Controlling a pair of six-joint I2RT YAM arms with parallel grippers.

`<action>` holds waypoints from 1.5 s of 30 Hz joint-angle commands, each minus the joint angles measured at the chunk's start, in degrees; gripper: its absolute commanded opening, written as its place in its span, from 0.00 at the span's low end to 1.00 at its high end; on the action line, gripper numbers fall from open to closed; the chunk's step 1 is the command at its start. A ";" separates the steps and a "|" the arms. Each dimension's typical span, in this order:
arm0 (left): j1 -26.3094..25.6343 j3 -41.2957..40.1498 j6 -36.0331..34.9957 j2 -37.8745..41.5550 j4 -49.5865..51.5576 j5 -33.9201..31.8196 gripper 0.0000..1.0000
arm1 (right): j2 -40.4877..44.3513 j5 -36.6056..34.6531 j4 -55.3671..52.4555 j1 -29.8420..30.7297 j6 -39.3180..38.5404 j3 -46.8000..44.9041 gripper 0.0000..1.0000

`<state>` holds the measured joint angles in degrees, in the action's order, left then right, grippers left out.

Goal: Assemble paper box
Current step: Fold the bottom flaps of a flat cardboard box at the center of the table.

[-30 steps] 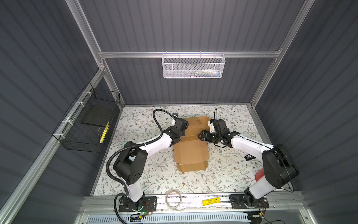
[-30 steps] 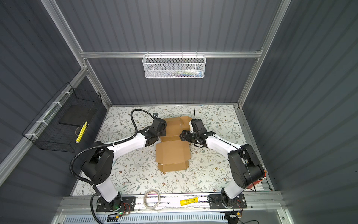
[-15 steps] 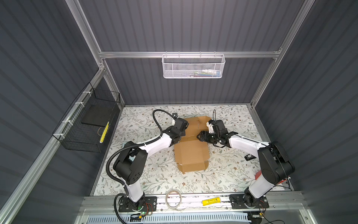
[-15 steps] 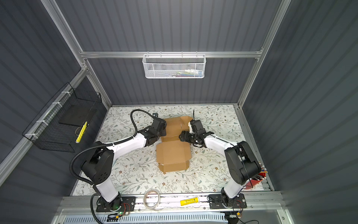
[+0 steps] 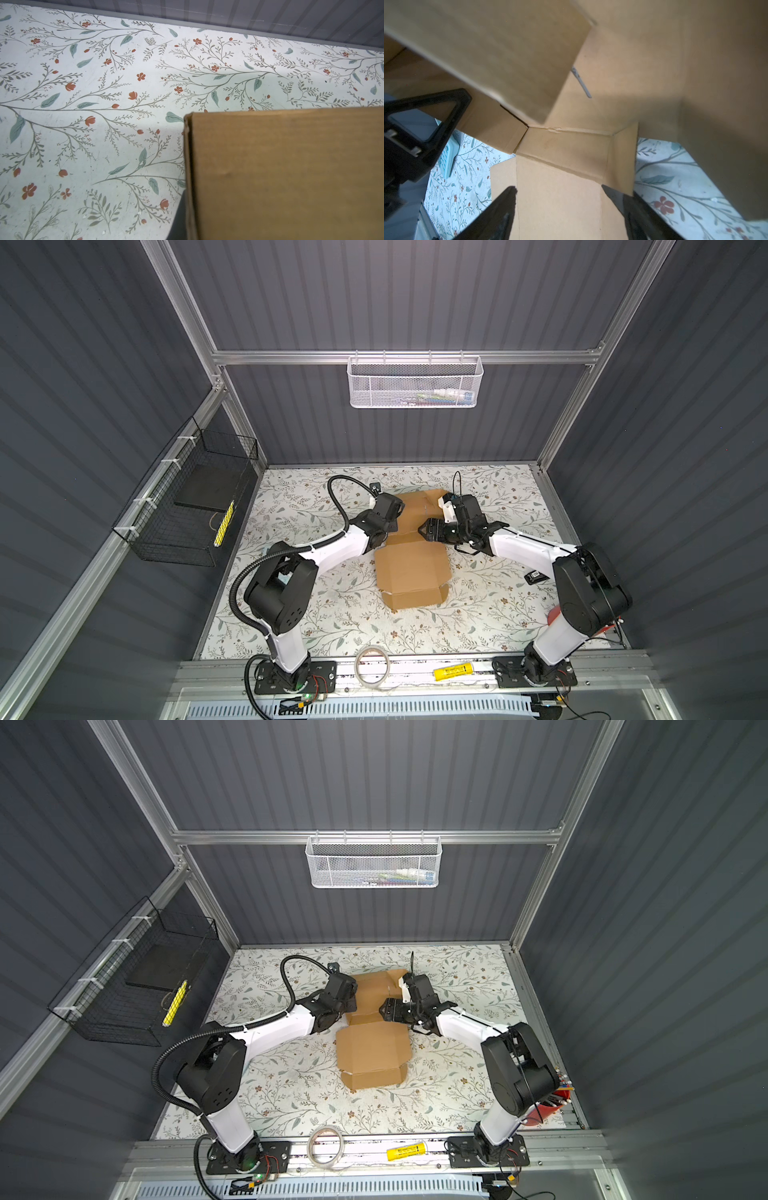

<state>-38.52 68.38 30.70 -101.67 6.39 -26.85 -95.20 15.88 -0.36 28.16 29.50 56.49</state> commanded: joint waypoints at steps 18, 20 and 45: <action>0.29 1.14 2.09 -0.47 -0.33 1.63 0.00 | -1.21 -1.49 -0.06 3.12 -3.15 4.25 0.80; 0.29 1.25 2.01 -0.34 -0.35 1.63 0.00 | -0.68 -2.02 -0.38 3.08 -3.30 3.99 0.80; 2.11 2.26 1.05 -0.39 1.78 4.03 0.00 | 14.81 -5.50 -8.91 -3.17 -7.10 0.19 0.80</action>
<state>-36.99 68.55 31.77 -101.93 6.92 -23.99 -82.85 10.87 -6.94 26.52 24.43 57.54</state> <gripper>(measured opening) 0.075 0.803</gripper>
